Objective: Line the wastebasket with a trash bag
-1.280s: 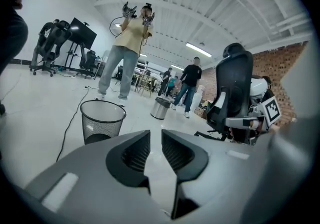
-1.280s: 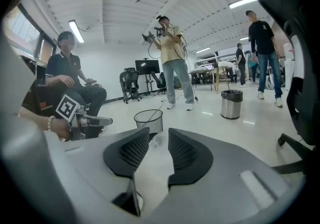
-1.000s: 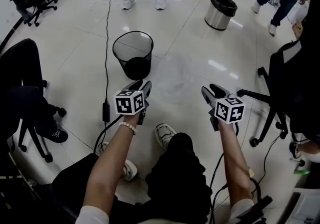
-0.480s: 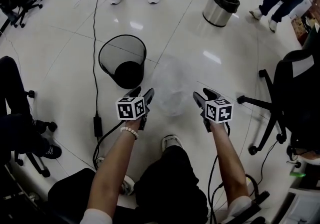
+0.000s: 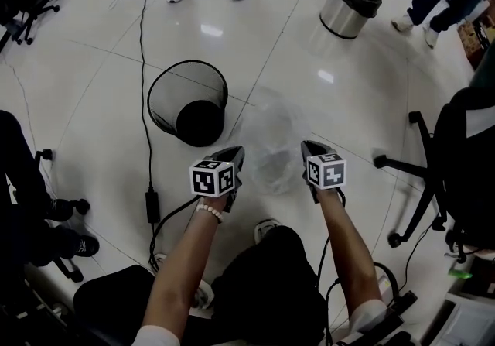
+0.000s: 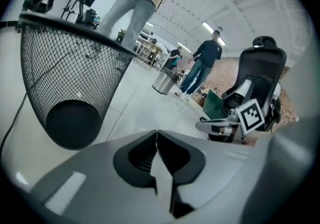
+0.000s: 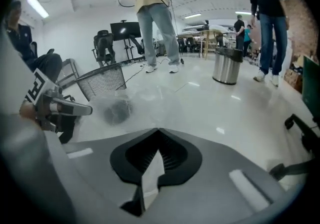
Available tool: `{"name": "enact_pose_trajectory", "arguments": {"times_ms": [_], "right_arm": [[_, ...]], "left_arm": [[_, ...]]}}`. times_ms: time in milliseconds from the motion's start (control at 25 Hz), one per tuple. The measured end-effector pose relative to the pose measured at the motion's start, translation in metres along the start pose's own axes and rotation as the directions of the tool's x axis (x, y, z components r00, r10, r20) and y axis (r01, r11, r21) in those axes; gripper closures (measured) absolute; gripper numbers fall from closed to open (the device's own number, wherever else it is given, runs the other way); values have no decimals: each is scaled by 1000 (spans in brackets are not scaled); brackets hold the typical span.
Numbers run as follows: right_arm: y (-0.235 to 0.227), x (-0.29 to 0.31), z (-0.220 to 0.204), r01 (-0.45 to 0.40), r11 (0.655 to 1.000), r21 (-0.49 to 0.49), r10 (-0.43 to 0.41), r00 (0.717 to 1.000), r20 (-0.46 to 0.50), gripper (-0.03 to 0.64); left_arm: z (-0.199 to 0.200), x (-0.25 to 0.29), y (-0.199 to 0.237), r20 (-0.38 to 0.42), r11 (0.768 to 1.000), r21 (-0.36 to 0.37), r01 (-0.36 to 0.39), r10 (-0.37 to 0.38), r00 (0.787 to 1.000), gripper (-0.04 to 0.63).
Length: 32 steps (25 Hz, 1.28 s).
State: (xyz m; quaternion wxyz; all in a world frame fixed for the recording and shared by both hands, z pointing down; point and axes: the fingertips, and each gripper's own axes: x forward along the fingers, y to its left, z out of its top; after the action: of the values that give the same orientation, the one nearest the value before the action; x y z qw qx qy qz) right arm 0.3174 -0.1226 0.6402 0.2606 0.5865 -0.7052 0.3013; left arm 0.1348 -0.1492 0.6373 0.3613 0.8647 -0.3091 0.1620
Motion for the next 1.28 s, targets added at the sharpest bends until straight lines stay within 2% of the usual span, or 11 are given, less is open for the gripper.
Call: {"name": "enact_pose_trajectory", "arguments": {"times_ms": [200,440,520,640,800,1000,1080,1160,1280], "right_arm": [[16,-42,40,22,994,-110,-12,996,89,615],[48,-104,101,25,978,-209,24,973,230,615],[58,-123,125,31,970,-241,39,959,281,615],[80,-149,166,50,950,-309,66,934,352,615],[121,-176,191,62,925,-375,104,907,407,615],[164,-182,238,57,894,-444,180,862,474,615],[178,-177,253,34,885,-464,223,844,488,615],[189,-169,266,7,879,-476,262,828,496,615],[204,-154,279,-28,874,-486,304,810,501,615]], "left_arm": [[47,-34,-31,135,999,39,33,-38,990,583],[102,-94,-60,308,997,63,35,-53,950,583],[122,-115,-70,369,996,79,34,-61,927,583],[155,-149,-77,466,996,90,23,-63,883,583],[171,-198,-77,548,997,71,4,-43,835,583],[211,-255,-65,672,997,71,-31,-25,740,583],[225,-270,-58,704,996,72,-52,-14,710,583],[235,-280,-51,721,995,68,-70,-1,693,583],[244,-291,-38,731,994,63,-91,16,682,583]]}}
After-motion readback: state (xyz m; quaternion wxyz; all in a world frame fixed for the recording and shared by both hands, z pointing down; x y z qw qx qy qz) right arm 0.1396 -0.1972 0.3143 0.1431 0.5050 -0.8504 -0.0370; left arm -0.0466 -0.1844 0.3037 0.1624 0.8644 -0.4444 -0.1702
